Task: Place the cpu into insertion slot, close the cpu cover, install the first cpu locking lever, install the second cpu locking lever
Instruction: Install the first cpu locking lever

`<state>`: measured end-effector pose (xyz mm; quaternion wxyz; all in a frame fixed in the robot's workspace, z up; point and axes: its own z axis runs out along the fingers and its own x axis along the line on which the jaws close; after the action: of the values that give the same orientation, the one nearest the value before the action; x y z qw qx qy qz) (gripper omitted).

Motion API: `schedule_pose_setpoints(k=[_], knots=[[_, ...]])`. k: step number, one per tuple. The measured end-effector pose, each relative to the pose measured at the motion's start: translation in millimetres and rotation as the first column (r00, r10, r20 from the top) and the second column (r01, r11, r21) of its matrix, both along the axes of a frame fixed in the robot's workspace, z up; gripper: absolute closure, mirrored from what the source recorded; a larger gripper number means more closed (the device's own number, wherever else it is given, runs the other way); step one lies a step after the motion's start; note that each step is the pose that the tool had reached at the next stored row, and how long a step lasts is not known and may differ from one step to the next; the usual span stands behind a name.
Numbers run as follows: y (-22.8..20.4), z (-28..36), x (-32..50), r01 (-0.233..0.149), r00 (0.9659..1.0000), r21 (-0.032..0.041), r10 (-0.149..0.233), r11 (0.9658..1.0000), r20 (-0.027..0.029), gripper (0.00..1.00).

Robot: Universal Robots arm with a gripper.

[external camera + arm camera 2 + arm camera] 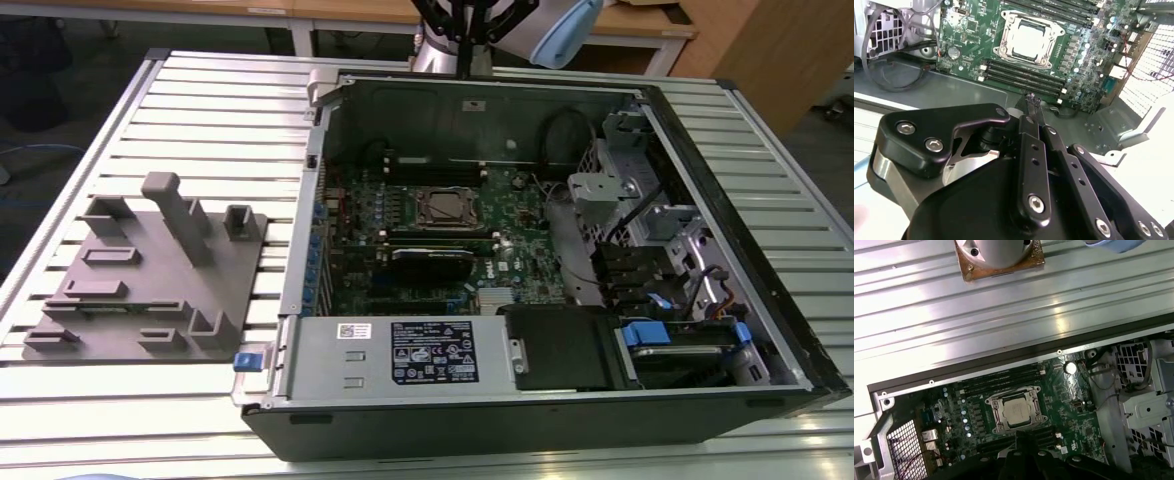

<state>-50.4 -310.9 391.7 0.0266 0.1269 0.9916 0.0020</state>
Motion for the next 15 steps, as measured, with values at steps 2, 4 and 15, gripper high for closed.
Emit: schedule_pose_setpoints(k=[2, 4, 15], knots=[[0.0, -0.1, 0.1, 0.0, 1.0, 0.0002, 0.0, 1.0, -0.006, 0.9], [0.0, -0.8, 0.2, 0.0, 0.9988, -0.0003, 0.0, 1.0, -0.0493, 0.9], [0.0, -1.0, 0.3, -0.045, 0.9975, -0.0004, 0.045, 0.999, -0.0548, 0.9]])
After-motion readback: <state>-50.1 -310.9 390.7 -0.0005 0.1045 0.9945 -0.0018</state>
